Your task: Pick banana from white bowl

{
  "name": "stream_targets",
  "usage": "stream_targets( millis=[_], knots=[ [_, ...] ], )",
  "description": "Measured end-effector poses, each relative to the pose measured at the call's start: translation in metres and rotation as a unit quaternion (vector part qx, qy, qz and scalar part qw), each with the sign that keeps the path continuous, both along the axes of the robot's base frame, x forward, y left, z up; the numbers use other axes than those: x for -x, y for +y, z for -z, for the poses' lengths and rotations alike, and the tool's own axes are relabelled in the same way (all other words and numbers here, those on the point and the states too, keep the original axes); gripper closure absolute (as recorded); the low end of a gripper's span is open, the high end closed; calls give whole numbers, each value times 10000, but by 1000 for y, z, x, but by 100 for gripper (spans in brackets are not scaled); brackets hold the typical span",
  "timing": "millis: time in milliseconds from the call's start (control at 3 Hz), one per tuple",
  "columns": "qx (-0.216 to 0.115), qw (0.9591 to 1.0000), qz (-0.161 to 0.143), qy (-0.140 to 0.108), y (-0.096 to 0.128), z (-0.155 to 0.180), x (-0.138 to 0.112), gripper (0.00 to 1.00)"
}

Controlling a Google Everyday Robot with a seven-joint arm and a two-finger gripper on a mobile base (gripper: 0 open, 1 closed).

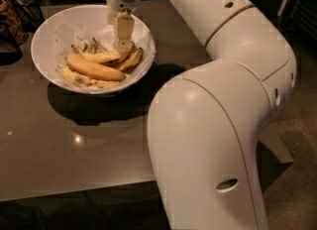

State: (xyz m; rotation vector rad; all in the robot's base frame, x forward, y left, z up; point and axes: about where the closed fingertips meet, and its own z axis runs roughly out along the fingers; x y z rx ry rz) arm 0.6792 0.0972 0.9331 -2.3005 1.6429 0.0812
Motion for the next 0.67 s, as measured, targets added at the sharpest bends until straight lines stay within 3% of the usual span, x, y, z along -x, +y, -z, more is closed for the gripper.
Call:
stream_targets(
  millis=[667],
  knots=[
    [87, 9997, -66, 209, 10, 22, 1, 36]
  ],
)
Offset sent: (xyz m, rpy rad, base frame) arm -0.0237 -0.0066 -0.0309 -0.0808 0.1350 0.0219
